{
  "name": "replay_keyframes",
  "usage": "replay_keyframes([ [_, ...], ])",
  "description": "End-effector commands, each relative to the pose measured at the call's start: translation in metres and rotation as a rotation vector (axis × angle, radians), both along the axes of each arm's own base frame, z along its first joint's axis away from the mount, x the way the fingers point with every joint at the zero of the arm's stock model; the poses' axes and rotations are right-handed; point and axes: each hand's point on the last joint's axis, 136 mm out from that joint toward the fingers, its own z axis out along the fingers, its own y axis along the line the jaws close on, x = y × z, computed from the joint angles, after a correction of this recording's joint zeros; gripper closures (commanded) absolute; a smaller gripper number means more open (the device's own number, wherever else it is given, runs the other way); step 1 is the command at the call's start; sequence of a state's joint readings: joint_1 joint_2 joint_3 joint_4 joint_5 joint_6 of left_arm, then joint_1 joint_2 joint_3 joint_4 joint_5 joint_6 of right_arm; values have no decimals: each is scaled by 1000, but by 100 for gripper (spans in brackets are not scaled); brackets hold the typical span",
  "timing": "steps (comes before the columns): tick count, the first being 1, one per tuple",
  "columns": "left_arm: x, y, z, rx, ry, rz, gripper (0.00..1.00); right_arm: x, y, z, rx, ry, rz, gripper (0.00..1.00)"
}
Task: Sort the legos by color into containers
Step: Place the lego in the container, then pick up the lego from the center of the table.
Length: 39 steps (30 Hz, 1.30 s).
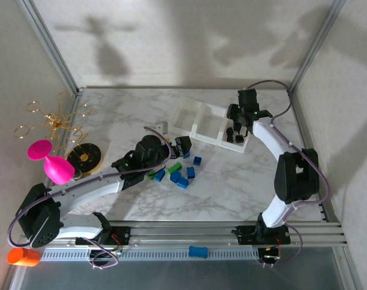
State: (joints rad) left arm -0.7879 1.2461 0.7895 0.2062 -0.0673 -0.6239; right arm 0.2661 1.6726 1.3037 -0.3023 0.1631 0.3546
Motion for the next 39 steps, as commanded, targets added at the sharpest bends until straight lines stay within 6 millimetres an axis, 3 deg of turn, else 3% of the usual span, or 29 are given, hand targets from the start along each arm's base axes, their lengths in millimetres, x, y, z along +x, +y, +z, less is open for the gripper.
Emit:
replay_keyframes([
  [1, -2, 15, 15, -1, -34, 38, 0, -28, 19, -6, 18, 43, 60, 49],
  [5, -7, 28, 13, 7, -29, 65, 0, -58, 46, -11, 34, 63, 132, 48],
  [13, -17, 48, 2, 22, -7, 112, 0, -110, 97, -44, 12, 156, 247, 44],
  [19, -22, 61, -6, 24, 5, 151, 1, -132, 127, -70, 31, 201, 260, 42],
  [27, -27, 71, -15, 14, 28, 186, 1, -144, 156, -103, 15, 238, 244, 34],
  [39, -30, 79, -18, 5, 29, 208, 1, -144, 155, -142, -53, 272, 197, 43],
])
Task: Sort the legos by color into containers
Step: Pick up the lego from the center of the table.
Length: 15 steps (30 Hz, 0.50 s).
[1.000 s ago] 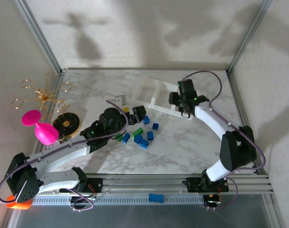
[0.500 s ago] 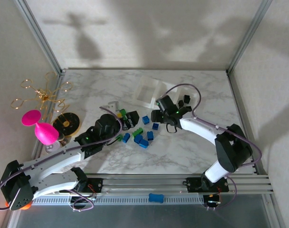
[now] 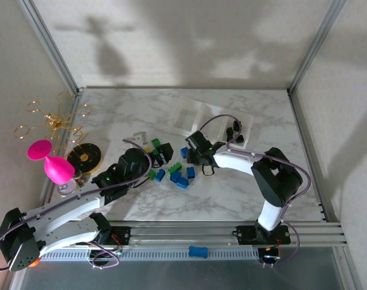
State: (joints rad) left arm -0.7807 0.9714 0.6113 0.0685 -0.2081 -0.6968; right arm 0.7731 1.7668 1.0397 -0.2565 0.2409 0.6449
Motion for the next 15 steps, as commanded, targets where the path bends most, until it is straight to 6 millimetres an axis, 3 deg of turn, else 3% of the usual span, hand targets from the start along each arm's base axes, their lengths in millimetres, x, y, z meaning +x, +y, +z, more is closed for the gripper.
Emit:
replay_keyframes([
  [1, 1, 11, -3, 0, 1, 44, 1, 1, -5, -12, -39, -12, -30, 43],
  [9, 0, 11, -4, -6, 1, 41, 0, -3, -7, -23, -59, 1, -23, 54],
  [15, 0, 10, -4, -6, 0, 38, 0, -2, -4, -21, -61, -7, -5, 63],
])
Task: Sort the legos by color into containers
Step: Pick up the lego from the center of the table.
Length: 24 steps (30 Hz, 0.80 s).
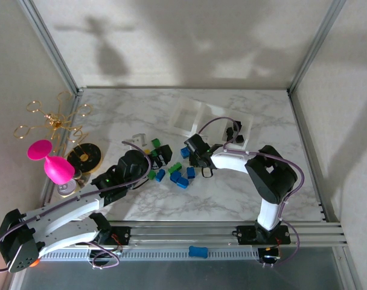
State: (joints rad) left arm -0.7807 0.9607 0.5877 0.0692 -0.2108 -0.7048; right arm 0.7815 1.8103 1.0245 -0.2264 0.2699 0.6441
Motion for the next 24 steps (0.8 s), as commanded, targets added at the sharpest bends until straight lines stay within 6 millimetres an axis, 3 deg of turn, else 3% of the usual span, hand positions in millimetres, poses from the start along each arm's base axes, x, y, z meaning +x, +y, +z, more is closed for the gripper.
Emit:
replay_keyframes([
  [1, 2, 7, 3, -8, -9, 31, 0, -1, -1, -2, -19, -12, 2, 64],
  [6, 2, 7, 5, -12, -15, 30, 0, 3, 0, 15, -12, -39, 5, 65],
  [11, 5, 7, 13, -5, -35, 32, 0, 20, -4, 51, -3, -111, 1, 65],
  [17, 9, -2, 19, -17, -46, 10, 0, 51, -18, 82, -9, -182, -22, 65],
  [19, 11, -4, 20, -16, -49, 8, 0, 69, -34, 88, -9, -197, -59, 64],
  [24, 17, -14, 24, -10, -55, -13, 0, 101, -46, 97, -26, -232, -80, 64],
])
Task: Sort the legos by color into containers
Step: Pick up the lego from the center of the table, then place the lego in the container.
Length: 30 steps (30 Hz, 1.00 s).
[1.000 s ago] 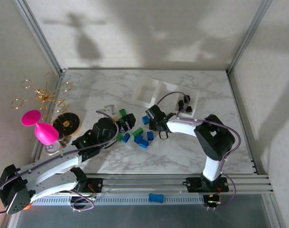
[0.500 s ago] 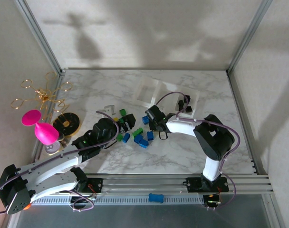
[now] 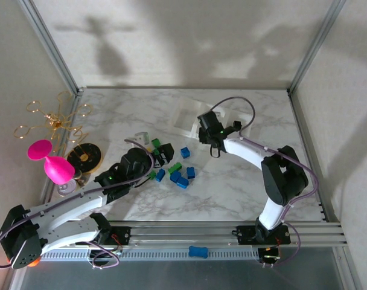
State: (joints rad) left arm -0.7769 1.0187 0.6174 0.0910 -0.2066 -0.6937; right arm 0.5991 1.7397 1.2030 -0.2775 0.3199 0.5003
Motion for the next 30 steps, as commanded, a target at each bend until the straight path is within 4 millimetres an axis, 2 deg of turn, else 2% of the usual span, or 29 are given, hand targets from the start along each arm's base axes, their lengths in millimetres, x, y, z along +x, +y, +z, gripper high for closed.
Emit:
replay_keyframes([
  [1, 10, -8, 24, -22, -58, -12, 0, 23, -5, 11, -43, -40, 3, 64],
  [5, 16, -17, 26, -17, -62, -29, 0, 46, -8, 9, -38, -51, -8, 64],
  [9, 22, -25, 26, -14, -61, -41, 0, 69, -10, 0, -56, -44, -18, 64],
  [15, 27, -31, 21, -15, -53, -49, 0, 92, -10, -19, -72, -21, -15, 63],
  [17, 27, -31, 19, -17, -49, -50, 0, 97, -12, -24, -83, -15, -21, 60],
  [22, 28, -30, 19, -16, -49, -50, 1, 99, -9, -15, -64, -36, -9, 55],
  [26, 28, -29, 22, -19, -55, -49, 0, 97, -9, 0, -58, -60, -2, 53],
  [30, 26, -27, 25, -26, -57, -49, 0, 87, 0, 17, -37, -77, 36, 52],
])
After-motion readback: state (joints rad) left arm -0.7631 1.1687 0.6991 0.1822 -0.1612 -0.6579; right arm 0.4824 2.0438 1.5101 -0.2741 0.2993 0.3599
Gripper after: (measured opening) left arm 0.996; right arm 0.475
